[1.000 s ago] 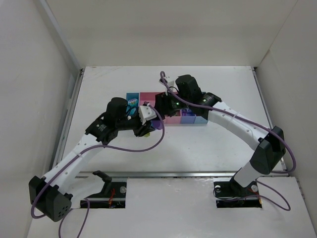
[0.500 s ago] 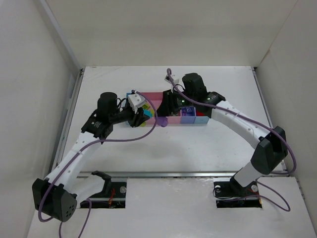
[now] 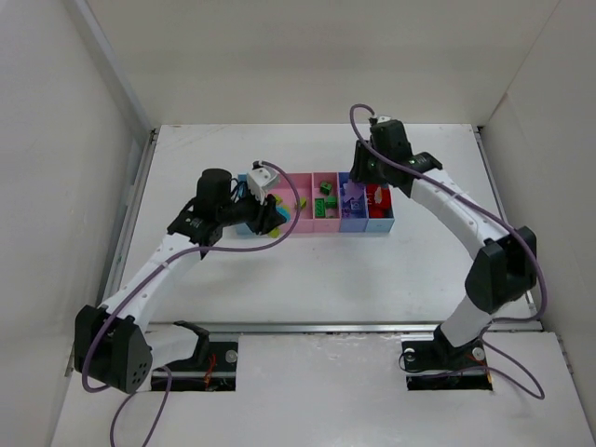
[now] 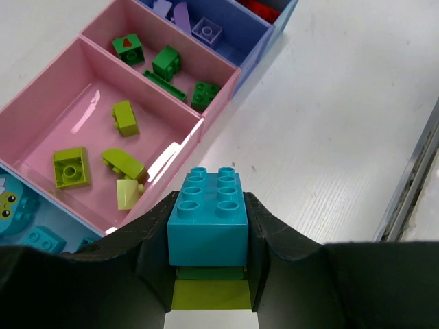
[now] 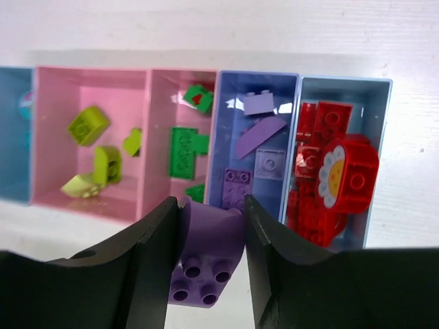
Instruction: Sort the legos into containers by color
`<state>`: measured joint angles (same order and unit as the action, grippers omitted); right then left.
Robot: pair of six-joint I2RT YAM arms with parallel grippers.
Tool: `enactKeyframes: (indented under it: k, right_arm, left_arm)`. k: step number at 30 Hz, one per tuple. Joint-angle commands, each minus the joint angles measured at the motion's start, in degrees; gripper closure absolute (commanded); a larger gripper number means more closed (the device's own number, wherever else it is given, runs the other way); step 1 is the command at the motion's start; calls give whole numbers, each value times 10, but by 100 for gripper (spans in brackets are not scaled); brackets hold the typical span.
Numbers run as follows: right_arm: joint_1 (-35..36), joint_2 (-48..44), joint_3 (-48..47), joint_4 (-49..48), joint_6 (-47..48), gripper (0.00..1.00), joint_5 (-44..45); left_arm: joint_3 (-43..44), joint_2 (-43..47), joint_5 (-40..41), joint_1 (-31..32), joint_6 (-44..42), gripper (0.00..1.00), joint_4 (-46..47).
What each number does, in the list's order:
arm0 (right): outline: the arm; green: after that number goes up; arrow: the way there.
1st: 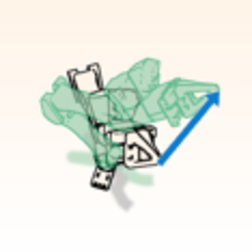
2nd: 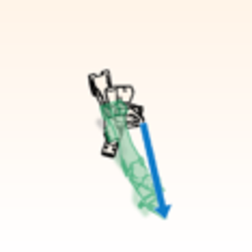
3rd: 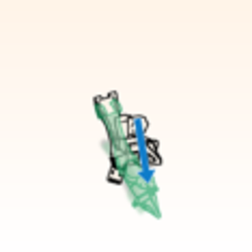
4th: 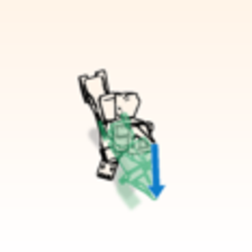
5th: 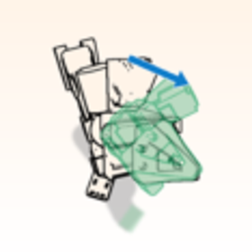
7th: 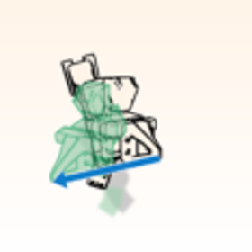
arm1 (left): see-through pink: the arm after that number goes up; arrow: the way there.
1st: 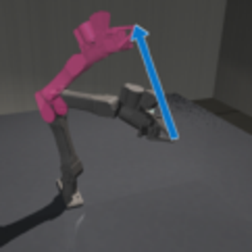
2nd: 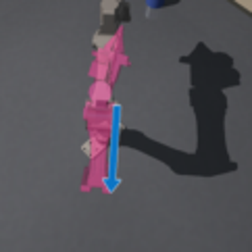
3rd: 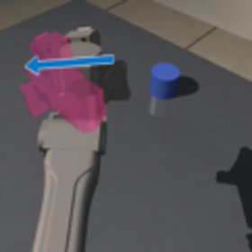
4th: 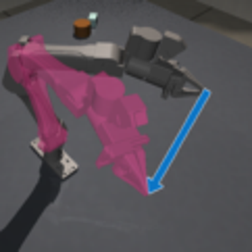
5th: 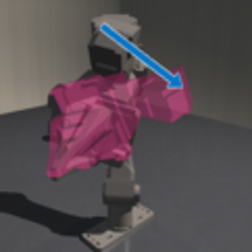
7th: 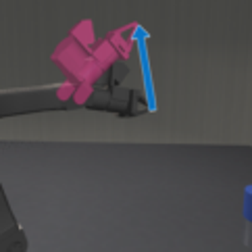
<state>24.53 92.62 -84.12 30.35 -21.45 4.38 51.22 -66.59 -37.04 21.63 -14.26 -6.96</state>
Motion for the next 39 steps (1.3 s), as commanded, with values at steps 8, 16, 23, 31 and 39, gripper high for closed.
enactKeyframes:
  k: [8, 16, 23, 31, 39]
  right_arm:
    - [-5, 110, -88, 20, 26, 84, 85]
    - [-5, 122, -107, 22, 82, 28, -37]
    - [-5, 27, -58, -7, 147, 6, -81]
    - [66, -197, 155, -257, -29, 6, -133]
    - [166, -87, 59, -281, -59, 6, -122]
  left_arm:
    - [3, -14, 60, -3, 104, 100, 85]
    - [-3, -14, 19, -3, 124, 100, 117]
    - [-3, -14, -7, -8, 127, 100, 148]
    - [30, 3, 264, -8, 404, 100, 266]
    - [78, -39, 323, 25, 390, 100, 218]
